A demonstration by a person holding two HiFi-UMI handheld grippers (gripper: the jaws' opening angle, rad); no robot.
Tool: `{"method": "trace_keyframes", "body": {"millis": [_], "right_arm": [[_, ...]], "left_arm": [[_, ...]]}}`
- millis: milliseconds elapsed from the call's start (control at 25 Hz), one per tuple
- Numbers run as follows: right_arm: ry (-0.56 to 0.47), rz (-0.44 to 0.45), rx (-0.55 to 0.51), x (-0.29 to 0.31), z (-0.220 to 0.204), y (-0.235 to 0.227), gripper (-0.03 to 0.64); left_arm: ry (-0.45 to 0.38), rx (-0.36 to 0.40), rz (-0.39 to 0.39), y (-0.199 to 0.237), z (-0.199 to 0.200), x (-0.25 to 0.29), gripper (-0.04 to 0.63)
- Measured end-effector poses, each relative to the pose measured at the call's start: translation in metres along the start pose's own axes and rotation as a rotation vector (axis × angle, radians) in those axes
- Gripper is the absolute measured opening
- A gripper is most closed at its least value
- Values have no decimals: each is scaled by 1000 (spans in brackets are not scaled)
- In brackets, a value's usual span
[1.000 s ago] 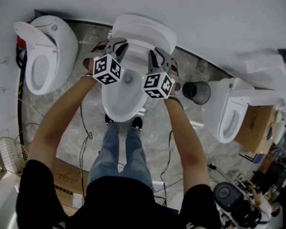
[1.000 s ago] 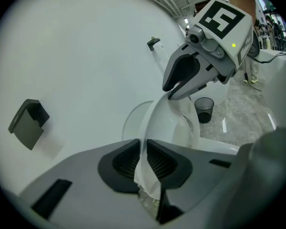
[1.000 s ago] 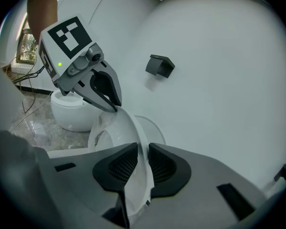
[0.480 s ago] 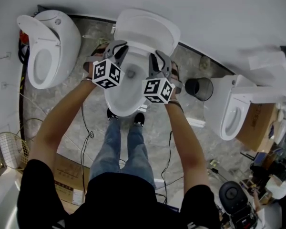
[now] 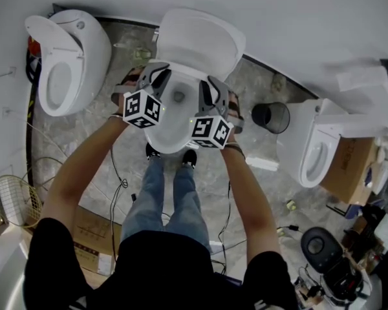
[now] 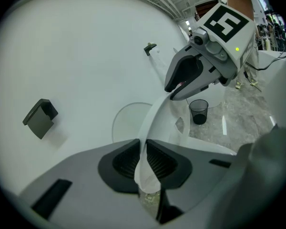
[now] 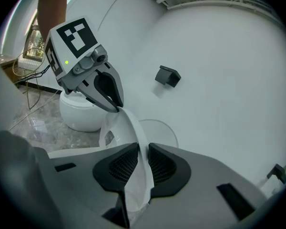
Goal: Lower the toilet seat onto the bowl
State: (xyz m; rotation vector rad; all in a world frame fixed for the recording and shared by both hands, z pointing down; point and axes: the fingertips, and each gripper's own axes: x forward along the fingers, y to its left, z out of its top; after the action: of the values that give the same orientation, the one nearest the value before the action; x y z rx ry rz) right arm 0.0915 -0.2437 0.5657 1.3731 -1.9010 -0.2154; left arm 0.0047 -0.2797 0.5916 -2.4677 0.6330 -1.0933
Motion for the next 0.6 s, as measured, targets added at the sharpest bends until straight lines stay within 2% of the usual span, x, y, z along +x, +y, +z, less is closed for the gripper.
{"method": "trace_keyframes", "body": {"millis": [600], "right_arm": [[-13, 23, -35, -34, -7, 42, 84]], "left_arm": [[14, -33, -2, -38, -15, -34, 49]]}}
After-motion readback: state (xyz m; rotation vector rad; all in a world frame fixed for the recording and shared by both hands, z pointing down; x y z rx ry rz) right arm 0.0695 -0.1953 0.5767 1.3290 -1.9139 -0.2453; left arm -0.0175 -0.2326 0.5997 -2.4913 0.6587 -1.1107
